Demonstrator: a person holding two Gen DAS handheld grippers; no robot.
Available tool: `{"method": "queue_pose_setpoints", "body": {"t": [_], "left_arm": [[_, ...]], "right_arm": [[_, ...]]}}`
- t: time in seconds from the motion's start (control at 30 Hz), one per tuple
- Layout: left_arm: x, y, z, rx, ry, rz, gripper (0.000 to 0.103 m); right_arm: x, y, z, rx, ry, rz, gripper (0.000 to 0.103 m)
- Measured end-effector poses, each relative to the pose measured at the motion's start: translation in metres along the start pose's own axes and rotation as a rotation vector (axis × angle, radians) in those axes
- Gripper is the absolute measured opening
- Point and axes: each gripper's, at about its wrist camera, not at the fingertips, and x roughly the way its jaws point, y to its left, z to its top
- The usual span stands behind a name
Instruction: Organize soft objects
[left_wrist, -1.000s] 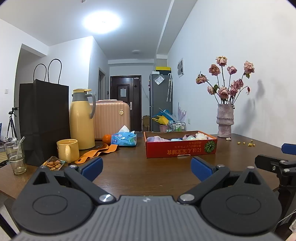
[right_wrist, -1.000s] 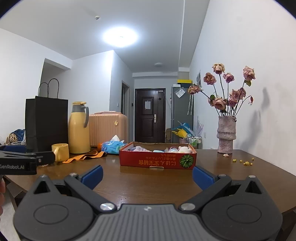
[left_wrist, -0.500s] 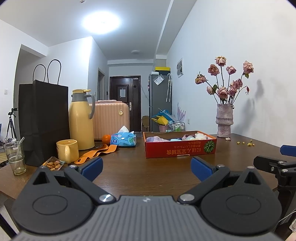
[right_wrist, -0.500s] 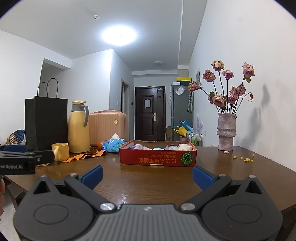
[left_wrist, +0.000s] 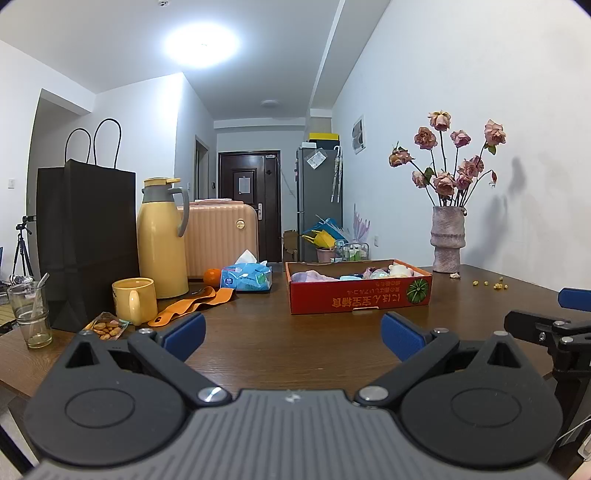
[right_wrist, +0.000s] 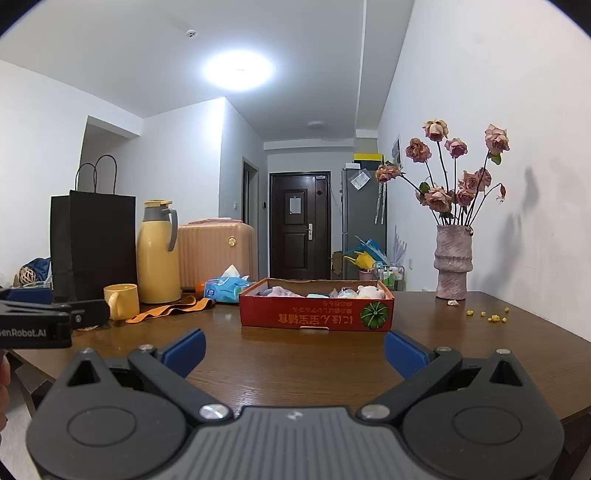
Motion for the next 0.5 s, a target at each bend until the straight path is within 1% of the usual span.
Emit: {"method": "queue_pose_setpoints", "body": {"t": [0.5], "left_arm": [[0.0002, -0.0002, 0.0002, -0.002, 0.001, 0.003, 0.103]], "right_arm": [[-0.0004, 0.0001, -0.0019, -0.004, -0.002, -0.002, 0.103]]}}
